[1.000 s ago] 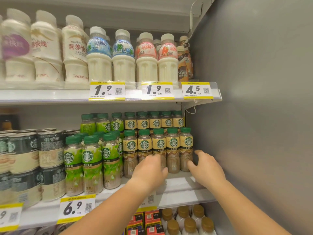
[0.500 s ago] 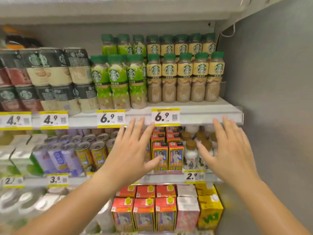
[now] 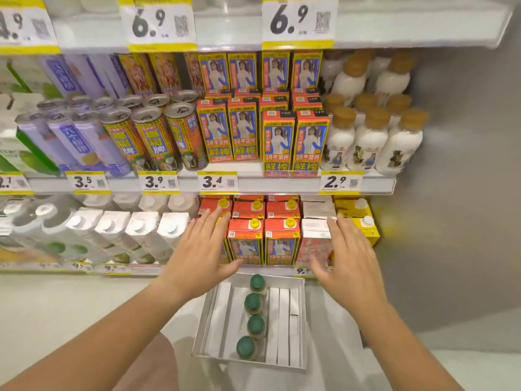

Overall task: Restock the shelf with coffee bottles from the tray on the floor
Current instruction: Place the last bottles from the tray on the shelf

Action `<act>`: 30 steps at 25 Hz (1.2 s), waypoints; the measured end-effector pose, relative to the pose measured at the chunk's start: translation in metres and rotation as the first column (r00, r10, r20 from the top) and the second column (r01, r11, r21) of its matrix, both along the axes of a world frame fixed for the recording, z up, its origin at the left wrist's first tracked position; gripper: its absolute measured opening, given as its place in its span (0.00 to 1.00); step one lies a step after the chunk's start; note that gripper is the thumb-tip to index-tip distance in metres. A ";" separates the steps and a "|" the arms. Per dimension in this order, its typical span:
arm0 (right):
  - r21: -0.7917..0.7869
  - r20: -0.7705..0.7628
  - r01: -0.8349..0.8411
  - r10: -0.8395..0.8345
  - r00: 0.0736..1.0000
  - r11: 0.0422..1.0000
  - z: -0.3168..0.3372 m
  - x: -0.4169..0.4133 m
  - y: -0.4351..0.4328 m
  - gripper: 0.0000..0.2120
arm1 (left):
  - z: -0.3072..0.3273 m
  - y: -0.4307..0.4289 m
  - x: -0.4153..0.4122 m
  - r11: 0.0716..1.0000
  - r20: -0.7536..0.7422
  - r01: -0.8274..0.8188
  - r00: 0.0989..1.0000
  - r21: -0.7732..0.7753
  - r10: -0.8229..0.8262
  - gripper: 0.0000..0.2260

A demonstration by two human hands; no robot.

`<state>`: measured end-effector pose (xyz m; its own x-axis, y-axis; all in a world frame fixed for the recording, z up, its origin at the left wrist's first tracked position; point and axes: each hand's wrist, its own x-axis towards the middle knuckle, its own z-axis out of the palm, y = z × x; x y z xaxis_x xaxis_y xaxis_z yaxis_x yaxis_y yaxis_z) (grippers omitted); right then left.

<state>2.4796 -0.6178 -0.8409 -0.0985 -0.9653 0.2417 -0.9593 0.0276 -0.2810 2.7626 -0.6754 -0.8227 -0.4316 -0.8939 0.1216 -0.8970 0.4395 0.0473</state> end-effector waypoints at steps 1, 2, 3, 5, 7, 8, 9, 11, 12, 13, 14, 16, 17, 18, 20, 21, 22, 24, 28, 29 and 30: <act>0.045 0.011 -0.003 0.002 1.000 0.999 -0.022 0.006 0.003 0.37 | -0.023 0.002 0.003 0.999 0.005 -0.011 1.000 0.040 0.011 0.41; 0.093 0.024 -0.006 0.004 1.000 0.996 -0.044 0.012 0.007 0.38 | -0.047 0.004 0.006 0.996 0.015 -0.023 1.000 0.087 0.022 0.41; 0.141 0.040 -0.013 0.007 0.999 0.990 -0.066 0.018 0.012 0.38 | -0.069 0.007 0.009 0.990 0.024 -0.035 0.999 0.136 0.032 0.41; 0.246 0.084 -0.034 0.014 0.996 0.969 -0.107 0.031 0.021 0.38 | -0.110 0.013 0.014 0.962 0.030 -0.065 0.998 0.266 0.059 0.40; 0.329 0.125 -0.055 0.014 0.992 0.943 -0.143 0.044 0.030 0.38 | -0.147 0.019 0.018 0.905 0.012 -0.101 0.994 0.412 0.105 0.40; 0.360 0.146 -0.070 0.018 0.989 0.930 -0.158 0.050 0.034 0.37 | -0.164 0.022 0.020 0.874 0.000 -0.118 0.991 0.471 0.134 0.39; 0.388 0.166 -0.094 0.031 0.986 0.917 -0.171 0.056 0.036 0.37 | -0.178 0.022 0.020 0.839 -0.010 -0.133 0.987 0.527 0.163 0.38; 0.456 0.214 -0.155 0.061 0.975 0.876 -0.195 0.067 0.042 0.37 | -0.204 0.024 0.018 0.751 -0.012 -0.156 0.977 0.642 0.213 0.38; 0.486 0.241 -0.185 0.073 0.968 0.854 -0.206 0.071 0.043 0.36 | -0.215 0.023 0.015 0.713 -0.016 -0.154 0.974 0.684 0.225 0.38; 0.512 0.268 -0.211 0.078 0.960 0.833 -0.216 0.074 0.044 0.36 | -0.224 0.021 0.011 0.687 -0.029 -0.145 0.972 0.712 0.235 0.37; 0.525 0.297 -0.230 0.077 0.952 0.819 -0.224 0.077 0.045 0.35 | -0.232 0.019 0.006 0.674 -0.057 -0.129 0.968 0.728 0.246 0.36; 0.532 0.344 -0.247 0.060 0.937 0.810 -0.238 0.085 0.046 0.31 | -0.245 0.015 -0.004 0.659 -0.149 -0.076 0.949 0.748 0.278 0.31; 0.535 0.368 -0.249 0.043 0.929 0.808 -0.243 0.090 0.046 0.28 | -0.250 0.014 -0.007 0.651 -0.204 -0.048 0.930 0.758 0.305 0.28; 0.537 0.396 -0.251 0.022 0.918 0.806 -0.249 0.095 0.047 0.25 | -0.257 0.015 -0.010 0.643 -0.253 -0.025 0.907 0.766 0.336 0.24; 0.527 0.444 -0.246 -0.017 0.896 0.814 -0.260 0.102 0.046 0.20 | -0.264 0.016 -0.016 0.625 -0.332 0.001 0.848 0.780 0.412 0.17; 0.525 0.469 -0.234 -0.049 0.882 0.818 -0.264 0.104 0.047 0.18 | -0.266 0.017 -0.019 0.621 -0.361 0.002 0.816 0.784 0.453 0.16; 0.526 0.498 -0.220 -0.089 0.862 0.821 -0.266 0.105 0.047 0.18 | -0.267 0.018 -0.022 0.619 -0.385 -0.003 0.781 0.785 0.492 0.16; 0.538 0.537 -0.191 -0.159 0.829 0.821 -0.269 0.106 0.047 0.18 | -0.272 0.020 -0.027 0.602 -0.409 -0.029 0.707 0.798 0.577 0.16; 0.554 0.604 -0.164 -0.259 0.754 0.816 -0.273 0.105 0.042 0.20 | -0.281 0.024 -0.036 0.543 -0.423 -0.079 0.537 0.836 0.730 0.16; 0.549 0.634 -0.168 -0.277 0.722 0.818 -0.275 0.105 0.041 0.20 | -0.281 0.025 -0.037 0.535 -0.421 -0.095 0.509 0.840 0.751 0.16; 0.545 0.667 -0.179 -0.294 0.685 0.819 -0.275 0.105 0.039 0.20 | -0.281 0.025 -0.037 0.525 -0.418 -0.113 0.476 0.844 0.774 0.16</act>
<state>2.5849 -0.5784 -1.1154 -0.0651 -0.8808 -0.4691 -0.4639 0.4429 -0.7672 2.7257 -0.6503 -1.1035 0.0011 -0.8462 -0.5329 -0.4357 -0.4801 0.7614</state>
